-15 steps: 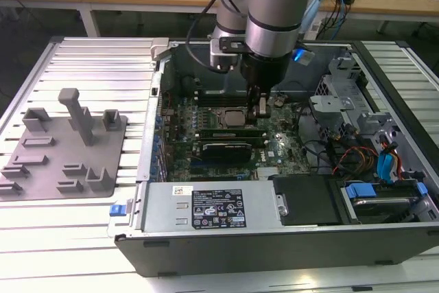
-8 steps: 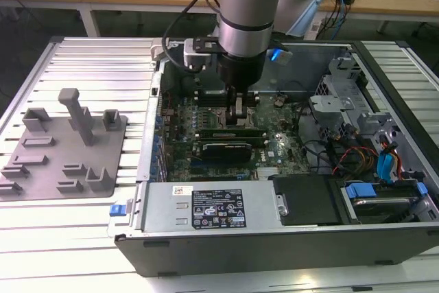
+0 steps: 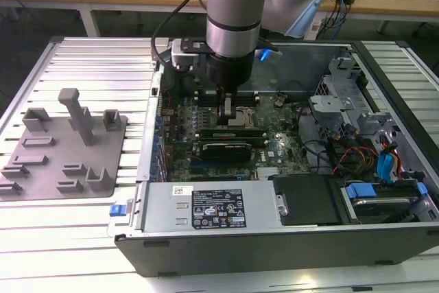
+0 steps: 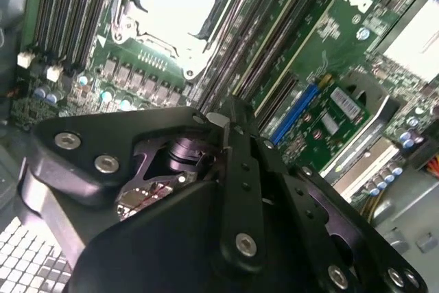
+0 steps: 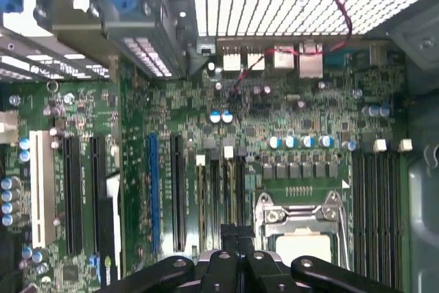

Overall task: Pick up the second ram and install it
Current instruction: 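Press down the second ram until it locks into place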

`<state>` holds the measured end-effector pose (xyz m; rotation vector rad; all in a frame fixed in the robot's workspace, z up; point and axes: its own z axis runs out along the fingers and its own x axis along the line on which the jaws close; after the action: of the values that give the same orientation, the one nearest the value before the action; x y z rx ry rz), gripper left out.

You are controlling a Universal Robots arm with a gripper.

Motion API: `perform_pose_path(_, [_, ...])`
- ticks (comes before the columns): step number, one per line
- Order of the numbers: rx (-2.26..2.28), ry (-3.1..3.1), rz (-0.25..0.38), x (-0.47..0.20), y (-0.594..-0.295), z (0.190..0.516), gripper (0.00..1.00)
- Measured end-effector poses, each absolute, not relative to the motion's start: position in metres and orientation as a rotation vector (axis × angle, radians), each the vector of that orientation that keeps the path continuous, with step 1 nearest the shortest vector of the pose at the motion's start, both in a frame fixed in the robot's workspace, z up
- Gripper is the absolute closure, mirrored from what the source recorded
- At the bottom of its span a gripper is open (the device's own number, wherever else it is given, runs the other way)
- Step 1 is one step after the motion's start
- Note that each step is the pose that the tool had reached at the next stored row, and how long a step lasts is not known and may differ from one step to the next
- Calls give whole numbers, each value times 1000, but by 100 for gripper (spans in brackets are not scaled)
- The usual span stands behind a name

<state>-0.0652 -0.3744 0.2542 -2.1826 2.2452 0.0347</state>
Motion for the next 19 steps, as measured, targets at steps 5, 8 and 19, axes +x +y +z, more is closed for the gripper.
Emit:
perform_pose_path(5, [-2183, 2245, 35, -65, -374, 249, 92])
perform_pose_path(8, [-2183, 2245, 34, -66, -374, 240, 92])
perform_pose_path(19, [-2183, 2246, 34, -66, -373, 230, 92])
